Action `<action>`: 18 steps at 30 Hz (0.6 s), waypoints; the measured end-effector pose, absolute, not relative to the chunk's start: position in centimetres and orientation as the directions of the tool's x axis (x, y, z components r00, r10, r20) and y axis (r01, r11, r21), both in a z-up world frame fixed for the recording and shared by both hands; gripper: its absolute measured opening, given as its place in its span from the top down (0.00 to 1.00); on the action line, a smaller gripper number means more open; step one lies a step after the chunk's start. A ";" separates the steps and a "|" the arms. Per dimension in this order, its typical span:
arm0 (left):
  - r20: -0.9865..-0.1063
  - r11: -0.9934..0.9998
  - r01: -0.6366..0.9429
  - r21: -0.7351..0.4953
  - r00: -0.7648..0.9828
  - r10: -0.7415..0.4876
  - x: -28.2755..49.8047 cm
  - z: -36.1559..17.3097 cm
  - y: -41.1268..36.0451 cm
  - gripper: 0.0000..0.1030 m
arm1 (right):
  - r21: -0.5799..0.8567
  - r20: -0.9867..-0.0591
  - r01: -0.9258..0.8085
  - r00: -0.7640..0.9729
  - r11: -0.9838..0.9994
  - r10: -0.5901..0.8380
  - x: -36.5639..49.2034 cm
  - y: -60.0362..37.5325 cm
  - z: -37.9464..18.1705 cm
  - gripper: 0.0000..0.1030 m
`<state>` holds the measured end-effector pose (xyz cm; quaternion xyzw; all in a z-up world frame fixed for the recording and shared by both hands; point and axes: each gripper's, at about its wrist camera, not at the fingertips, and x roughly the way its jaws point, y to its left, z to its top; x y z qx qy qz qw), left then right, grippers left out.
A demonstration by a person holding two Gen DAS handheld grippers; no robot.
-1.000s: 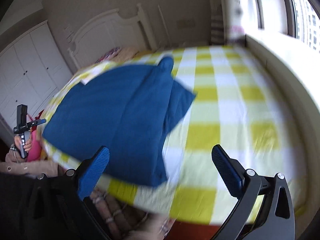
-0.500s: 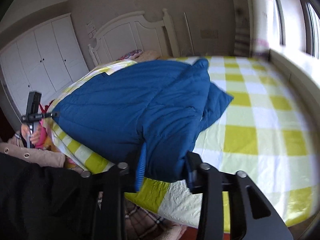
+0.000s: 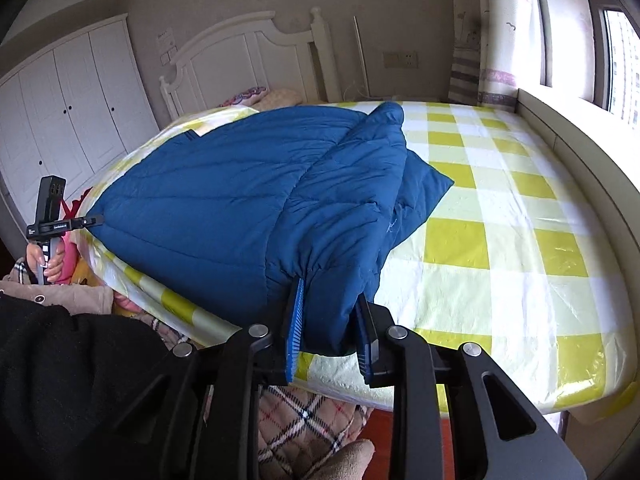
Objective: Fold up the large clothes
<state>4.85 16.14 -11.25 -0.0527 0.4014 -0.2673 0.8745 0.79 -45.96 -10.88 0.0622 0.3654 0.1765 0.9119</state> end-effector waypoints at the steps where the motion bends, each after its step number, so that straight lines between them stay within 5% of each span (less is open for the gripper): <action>1: -0.685 0.862 0.419 -0.284 0.541 -0.488 5.0 -11.1 16.2 0.43 | 0.240 -0.658 -0.267 0.662 0.933 0.359 0.9 -46.2 -10.7 0.71; 2: -0.693 0.875 0.411 -0.255 0.554 -0.462 5.0 -10.9 16.4 0.35 | 0.231 -0.673 -0.255 0.656 0.939 0.343 0.9 -46.5 -10.5 0.68; 4: -0.677 0.909 0.384 -0.164 0.626 -0.387 4.2 -9.4 16.9 0.12 | 0.205 -0.681 -0.224 0.666 0.953 0.303 0.3 -47.1 -9.6 0.36; 5: -0.648 0.921 0.369 -0.128 0.672 -0.359 3.6 -8.4 17.3 0.07 | 0.156 -0.661 -0.185 0.710 0.970 0.242 -0.4 -47.6 -8.3 0.09; 6: -0.597 0.934 0.345 -0.096 0.731 -0.331 3.0 -6.7 17.8 0.03 | 0.131 -0.641 -0.177 0.735 0.975 0.220 -0.8 -47.8 -7.6 0.05; 13: -0.403 0.919 0.395 -0.005 0.840 -0.363 3.8 1.5 11.9 0.02 | 0.035 -0.457 -0.311 0.840 0.950 0.292 1.4 -39.5 0.2 0.05; 18: -0.489 0.892 0.419 0.169 0.821 -0.293 7.0 -1.6 2.8 0.02 | -0.022 -0.553 -0.387 0.773 0.922 0.311 6.4 -30.5 -1.9 0.05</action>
